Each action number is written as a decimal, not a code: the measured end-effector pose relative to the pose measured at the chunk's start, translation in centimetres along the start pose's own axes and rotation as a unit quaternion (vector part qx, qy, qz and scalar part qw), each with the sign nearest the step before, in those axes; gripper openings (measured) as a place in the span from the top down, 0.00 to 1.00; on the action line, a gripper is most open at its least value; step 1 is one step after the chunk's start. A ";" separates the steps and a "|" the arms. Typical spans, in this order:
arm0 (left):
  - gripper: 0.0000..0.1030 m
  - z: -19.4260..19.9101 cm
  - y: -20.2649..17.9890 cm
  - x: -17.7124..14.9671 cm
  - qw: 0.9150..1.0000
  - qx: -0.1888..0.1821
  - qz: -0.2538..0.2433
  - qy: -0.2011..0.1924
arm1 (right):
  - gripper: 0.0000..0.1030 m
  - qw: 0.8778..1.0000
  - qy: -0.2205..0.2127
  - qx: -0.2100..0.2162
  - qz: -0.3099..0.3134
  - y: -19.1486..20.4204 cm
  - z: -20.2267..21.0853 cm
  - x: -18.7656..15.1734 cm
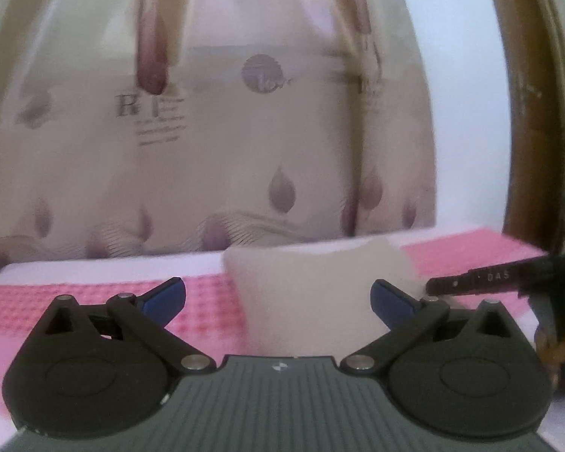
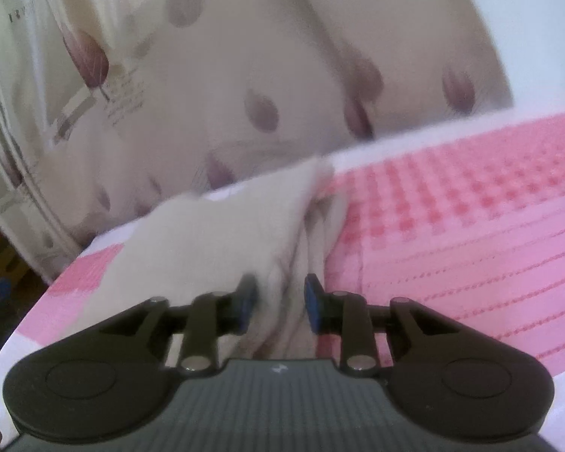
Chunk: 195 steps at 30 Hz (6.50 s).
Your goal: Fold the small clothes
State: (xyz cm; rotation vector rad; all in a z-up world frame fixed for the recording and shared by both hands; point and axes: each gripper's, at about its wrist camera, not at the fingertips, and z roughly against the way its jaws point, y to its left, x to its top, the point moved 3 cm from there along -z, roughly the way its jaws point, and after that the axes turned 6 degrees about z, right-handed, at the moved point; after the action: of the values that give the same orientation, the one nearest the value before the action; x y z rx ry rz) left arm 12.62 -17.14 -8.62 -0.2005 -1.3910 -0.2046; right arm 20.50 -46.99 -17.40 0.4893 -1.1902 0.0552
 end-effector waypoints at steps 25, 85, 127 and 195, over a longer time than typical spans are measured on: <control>0.02 -9.5 1.0 -6.4 0.985 -0.014 0.065 0.158 | 0.73 0.997 -0.023 -0.005 0.071 -0.5 -5.2 5.6; 0.00 -8.5 4.3 -6.5 0.971 -0.035 0.180 0.154 | 0.19 0.993 0.081 -0.010 0.085 -0.9 -4.8 0.0; 0.00 -5.2 6.3 -6.8 0.969 -0.066 0.206 0.121 | 0.84 0.996 0.047 -0.005 0.074 3.1 3.4 -1.3; 0.00 -5.5 5.7 -7.0 0.970 -0.090 0.188 0.123 | 0.62 0.967 0.095 0.000 0.237 5.1 -7.9 4.0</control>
State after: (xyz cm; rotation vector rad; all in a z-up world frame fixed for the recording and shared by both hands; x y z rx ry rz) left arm 18.13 -12.91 -16.52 -0.5642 -1.0640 -0.0370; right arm 27.43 -40.16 -14.33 0.1840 -1.0962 0.5022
